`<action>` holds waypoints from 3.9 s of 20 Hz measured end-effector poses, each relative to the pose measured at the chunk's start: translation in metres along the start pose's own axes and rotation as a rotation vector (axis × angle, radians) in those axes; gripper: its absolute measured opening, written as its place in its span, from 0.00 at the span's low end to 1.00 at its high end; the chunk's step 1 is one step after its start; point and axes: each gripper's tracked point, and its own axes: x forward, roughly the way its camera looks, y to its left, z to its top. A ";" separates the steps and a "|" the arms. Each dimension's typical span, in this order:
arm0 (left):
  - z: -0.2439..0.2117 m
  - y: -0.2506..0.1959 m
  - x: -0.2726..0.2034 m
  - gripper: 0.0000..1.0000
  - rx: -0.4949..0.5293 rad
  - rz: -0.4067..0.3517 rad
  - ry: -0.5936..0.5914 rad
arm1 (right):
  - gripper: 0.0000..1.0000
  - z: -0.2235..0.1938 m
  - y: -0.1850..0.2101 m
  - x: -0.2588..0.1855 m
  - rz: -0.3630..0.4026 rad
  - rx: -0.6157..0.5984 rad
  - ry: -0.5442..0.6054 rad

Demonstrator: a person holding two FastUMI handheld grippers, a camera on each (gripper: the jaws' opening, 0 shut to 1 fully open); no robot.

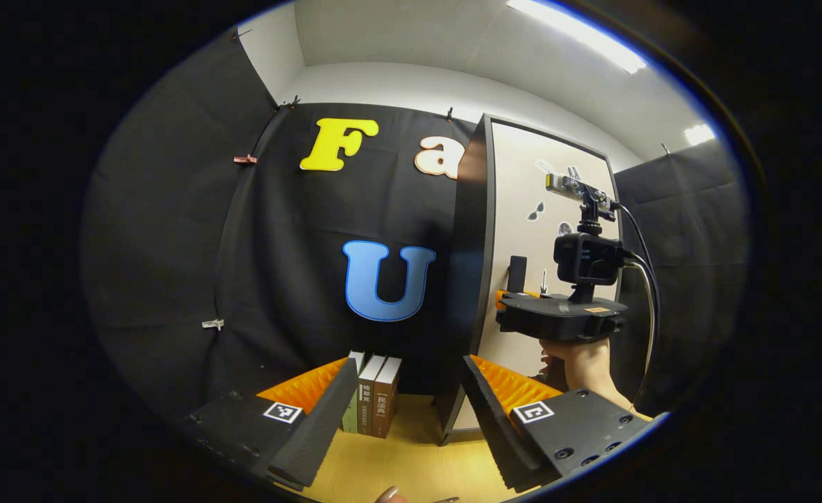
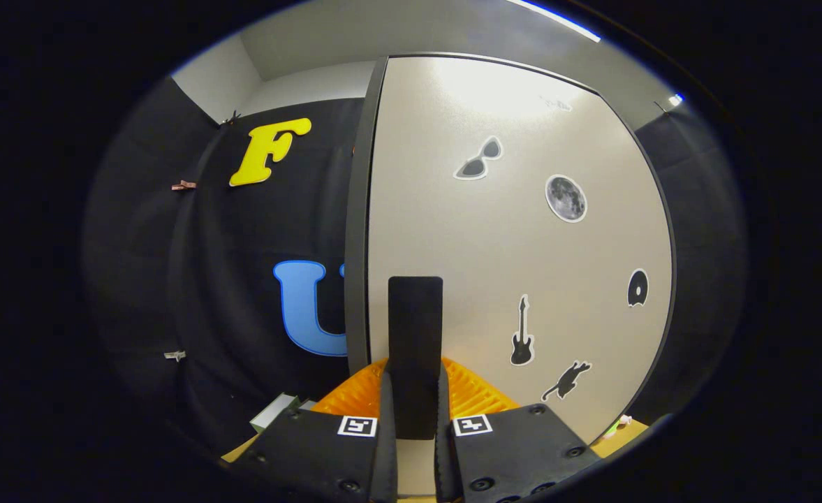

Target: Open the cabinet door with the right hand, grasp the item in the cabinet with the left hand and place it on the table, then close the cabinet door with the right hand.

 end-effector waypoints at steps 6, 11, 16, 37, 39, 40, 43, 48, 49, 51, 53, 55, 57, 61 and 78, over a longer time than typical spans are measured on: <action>0.003 0.013 -0.022 0.94 0.002 -0.006 -0.002 | 0.10 0.000 -0.001 -0.008 0.011 0.026 0.007; 0.008 0.011 -0.035 0.94 0.009 -0.034 -0.013 | 0.09 0.003 -0.002 -0.025 0.056 0.030 0.034; 0.006 -0.014 -0.045 0.94 0.006 -0.100 -0.009 | 0.09 0.011 -0.007 -0.059 0.099 0.041 0.044; 0.002 -0.111 -0.069 0.94 -0.025 -0.209 -0.001 | 0.09 0.023 -0.051 -0.143 0.250 0.040 0.049; 0.000 -0.132 -0.073 0.94 -0.034 -0.197 -0.002 | 0.09 0.024 -0.057 -0.151 0.292 0.048 0.054; -0.001 -0.142 -0.076 0.94 -0.038 -0.190 -0.003 | 0.09 0.026 -0.061 -0.156 0.313 0.049 0.057; -0.003 -0.174 -0.087 0.94 -0.035 -0.166 -0.003 | 0.09 0.029 -0.073 -0.171 0.371 0.059 0.063; -0.002 -0.210 -0.101 0.94 -0.014 -0.088 -0.022 | 0.09 0.035 -0.102 -0.194 0.453 0.077 0.062; 0.000 -0.217 -0.104 0.94 -0.011 -0.072 -0.029 | 0.09 0.035 -0.107 -0.197 0.468 0.076 0.063; -0.001 -0.231 -0.107 0.94 -0.002 -0.049 -0.033 | 0.09 0.037 -0.119 -0.203 0.491 0.079 0.063; -0.004 -0.245 -0.109 0.94 0.014 -0.031 -0.027 | 0.09 0.038 -0.133 -0.210 0.503 0.081 0.064; -0.006 -0.257 -0.112 0.94 0.021 -0.020 -0.025 | 0.08 0.039 -0.138 -0.214 0.507 0.074 0.064; -0.005 -0.270 -0.114 0.94 0.015 -0.024 -0.026 | 0.09 0.041 -0.150 -0.221 0.503 0.064 0.064; -0.007 -0.288 -0.120 0.94 0.011 -0.026 -0.027 | 0.09 0.044 -0.183 -0.230 0.473 0.055 0.060; -0.023 -0.351 -0.099 0.91 0.018 -0.122 0.008 | 0.08 0.050 -0.283 -0.229 0.286 0.012 0.016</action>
